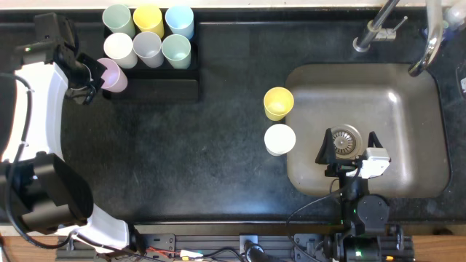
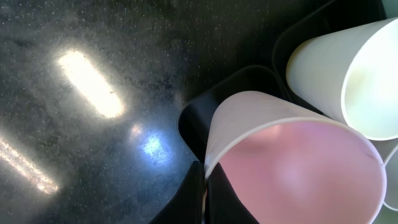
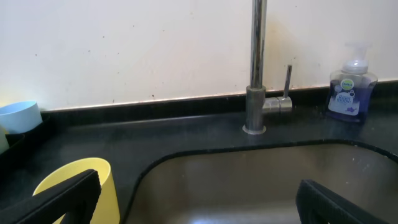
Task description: Store Cups
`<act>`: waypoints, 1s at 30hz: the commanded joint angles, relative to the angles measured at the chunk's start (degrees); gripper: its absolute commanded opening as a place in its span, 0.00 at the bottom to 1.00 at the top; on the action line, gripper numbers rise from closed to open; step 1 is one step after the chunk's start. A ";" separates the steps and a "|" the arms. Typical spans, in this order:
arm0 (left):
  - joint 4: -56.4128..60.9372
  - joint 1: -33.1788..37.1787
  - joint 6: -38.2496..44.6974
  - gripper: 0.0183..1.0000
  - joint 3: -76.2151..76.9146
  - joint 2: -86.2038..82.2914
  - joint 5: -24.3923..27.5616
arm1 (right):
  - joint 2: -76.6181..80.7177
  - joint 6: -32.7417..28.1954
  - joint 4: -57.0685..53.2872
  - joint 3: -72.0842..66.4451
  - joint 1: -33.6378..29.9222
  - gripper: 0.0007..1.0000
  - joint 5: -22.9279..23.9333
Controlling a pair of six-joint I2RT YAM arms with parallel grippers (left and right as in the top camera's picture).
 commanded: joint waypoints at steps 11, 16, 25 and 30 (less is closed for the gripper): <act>1.38 -0.07 -0.79 0.02 0.90 5.14 0.55 | -0.44 0.00 0.33 -0.76 -0.11 1.00 0.00; 2.64 -0.24 -0.79 0.02 0.90 6.93 0.59 | -0.44 0.00 0.33 -0.76 -0.11 1.00 0.00; 2.58 -0.61 -0.76 1.00 0.90 6.58 0.59 | -0.44 0.00 0.33 -0.76 -0.11 1.00 0.00; 2.56 -2.36 -0.79 1.00 0.90 -0.52 0.59 | -0.44 0.00 0.33 -0.76 -0.11 1.00 0.00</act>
